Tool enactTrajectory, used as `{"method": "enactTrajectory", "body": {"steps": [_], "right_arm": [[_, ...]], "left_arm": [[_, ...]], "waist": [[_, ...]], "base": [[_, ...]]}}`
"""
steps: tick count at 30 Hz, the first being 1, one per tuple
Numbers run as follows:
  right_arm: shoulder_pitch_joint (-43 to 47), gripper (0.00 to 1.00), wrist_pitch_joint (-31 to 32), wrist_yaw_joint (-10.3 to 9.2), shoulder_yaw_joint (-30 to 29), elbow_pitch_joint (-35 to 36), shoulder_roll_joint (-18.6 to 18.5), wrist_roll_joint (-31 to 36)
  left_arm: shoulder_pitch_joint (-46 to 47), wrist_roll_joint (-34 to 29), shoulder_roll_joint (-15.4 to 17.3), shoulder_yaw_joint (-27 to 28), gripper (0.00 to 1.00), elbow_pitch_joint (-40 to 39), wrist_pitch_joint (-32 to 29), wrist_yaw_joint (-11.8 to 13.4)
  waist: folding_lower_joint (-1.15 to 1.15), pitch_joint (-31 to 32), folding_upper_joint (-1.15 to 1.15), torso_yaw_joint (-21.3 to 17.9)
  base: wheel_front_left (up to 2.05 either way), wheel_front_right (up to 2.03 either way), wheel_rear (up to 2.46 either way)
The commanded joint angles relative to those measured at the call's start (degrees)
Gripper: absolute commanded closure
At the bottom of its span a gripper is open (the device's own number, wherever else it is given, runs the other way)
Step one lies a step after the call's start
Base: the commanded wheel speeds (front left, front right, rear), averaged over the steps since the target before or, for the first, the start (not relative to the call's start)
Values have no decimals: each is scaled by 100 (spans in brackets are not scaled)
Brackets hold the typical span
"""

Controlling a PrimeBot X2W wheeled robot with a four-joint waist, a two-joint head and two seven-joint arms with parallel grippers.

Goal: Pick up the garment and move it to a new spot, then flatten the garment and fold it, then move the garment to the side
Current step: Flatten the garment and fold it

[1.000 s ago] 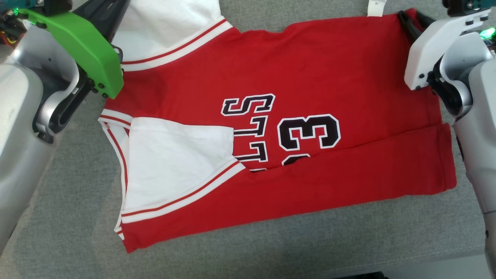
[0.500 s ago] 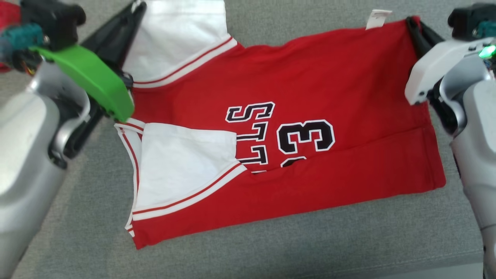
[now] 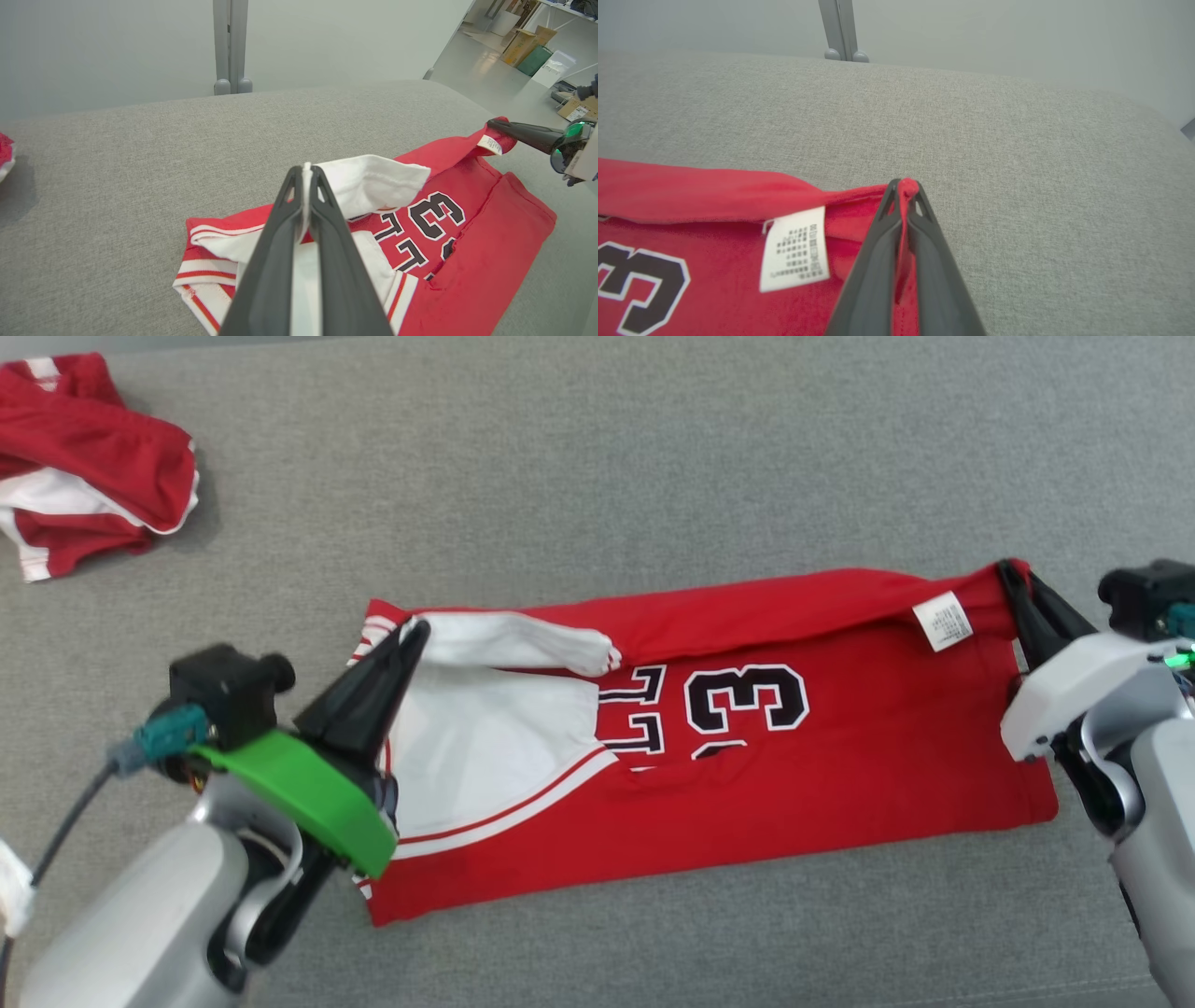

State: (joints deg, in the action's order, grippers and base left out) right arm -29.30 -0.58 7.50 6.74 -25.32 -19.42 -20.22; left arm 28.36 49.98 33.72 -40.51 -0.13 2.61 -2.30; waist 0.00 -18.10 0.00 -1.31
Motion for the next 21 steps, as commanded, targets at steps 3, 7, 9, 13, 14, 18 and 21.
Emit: {"method": "enactTrajectory", "body": {"steps": [3, 7, 9, 13, 14, 18, 21], "right_arm": [[376, 100, -23, -2, -170, 187, 8, -53], [663, 100, 14, -2, -305, 327, 74, 1], [782, 100, 14, -2, -362, 373, 113, 66], [993, 87, -28, -2, -440, 444, 159, 157], [1052, 69, -72, -2, -480, 467, 177, 211], [1303, 0, -297, -3, -752, 513, 352, 305], [1493, 0, -445, -3, -1028, 557, 495, 354]], "left_arm": [[-428, 164, -11, 28, 100, -77, 170, 123], [-773, 254, -104, -28, 100, -16, 322, 209], [-917, 309, -172, -20, 100, 58, 424, 224], [-1143, 408, -263, -39, 100, 229, 571, 237], [-1194, 411, -281, -56, 100, 292, 605, 244], [-1364, 403, -378, -111, 12, 427, 754, 277], [-1488, 452, -472, -79, 0, 440, 881, 302]], "waist": [[0, 199, 0, 114], [0, 246, 0, 115], [0, 269, 0, 105], [0, 331, 0, 77], [0, 356, 0, 69], [0, 474, 0, 51], [0, 565, 0, 57]], "base": [[0, 0, 0], [0, 0, 0], [0, 0, 0], [0, 0, 0], [0, 0, 0], [0, 0, 0], [0, 0, 0]]}}
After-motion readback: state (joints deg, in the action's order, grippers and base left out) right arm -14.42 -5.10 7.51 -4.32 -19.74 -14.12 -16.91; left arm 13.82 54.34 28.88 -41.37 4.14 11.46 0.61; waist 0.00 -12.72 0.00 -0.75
